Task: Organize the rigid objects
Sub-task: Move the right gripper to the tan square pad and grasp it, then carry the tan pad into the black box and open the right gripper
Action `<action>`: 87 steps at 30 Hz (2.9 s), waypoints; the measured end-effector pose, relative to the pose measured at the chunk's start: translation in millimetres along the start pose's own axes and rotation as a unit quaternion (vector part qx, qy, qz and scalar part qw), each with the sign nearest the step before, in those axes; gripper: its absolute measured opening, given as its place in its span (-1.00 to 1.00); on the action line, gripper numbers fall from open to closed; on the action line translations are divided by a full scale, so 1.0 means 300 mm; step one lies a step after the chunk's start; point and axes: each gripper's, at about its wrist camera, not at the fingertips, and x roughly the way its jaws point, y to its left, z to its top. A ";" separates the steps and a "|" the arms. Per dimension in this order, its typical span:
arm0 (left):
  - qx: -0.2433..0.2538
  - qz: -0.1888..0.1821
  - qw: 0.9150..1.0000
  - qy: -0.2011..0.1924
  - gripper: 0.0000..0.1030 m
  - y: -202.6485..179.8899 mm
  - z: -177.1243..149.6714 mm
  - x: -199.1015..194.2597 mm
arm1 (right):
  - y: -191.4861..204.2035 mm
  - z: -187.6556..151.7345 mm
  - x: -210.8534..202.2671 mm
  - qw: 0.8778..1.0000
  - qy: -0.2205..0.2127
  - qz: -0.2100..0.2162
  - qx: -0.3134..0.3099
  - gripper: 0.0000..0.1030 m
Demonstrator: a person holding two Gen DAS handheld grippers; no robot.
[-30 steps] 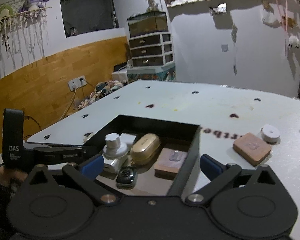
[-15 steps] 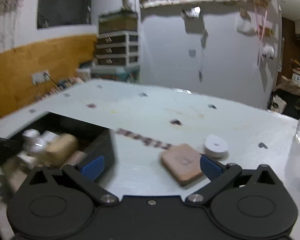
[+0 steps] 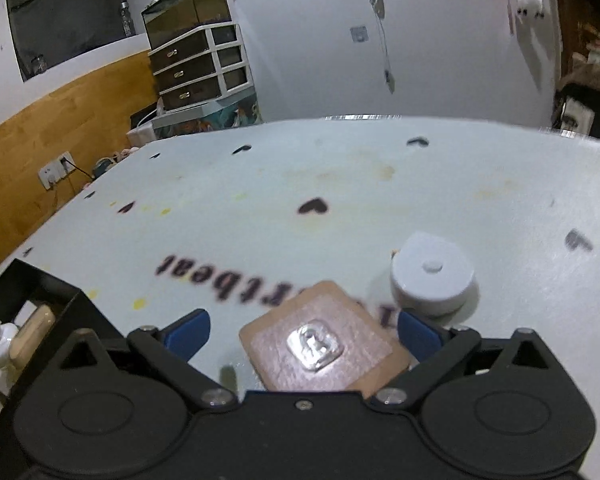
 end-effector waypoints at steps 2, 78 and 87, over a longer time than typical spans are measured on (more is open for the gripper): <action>-0.002 -0.001 1.000 0.000 -0.91 -0.005 0.001 0.002 | 0.012 -0.009 -0.018 1.000 0.006 0.011 0.001 0.91; -0.014 -0.006 1.000 -0.001 -0.89 -0.003 -0.001 0.011 | 0.736 -0.103 -0.260 0.991 0.090 -0.094 0.030 0.29; -0.014 -0.007 1.000 -0.001 -0.89 -0.001 -0.001 0.011 | 0.740 -0.110 -0.264 0.991 0.098 -0.088 0.031 0.37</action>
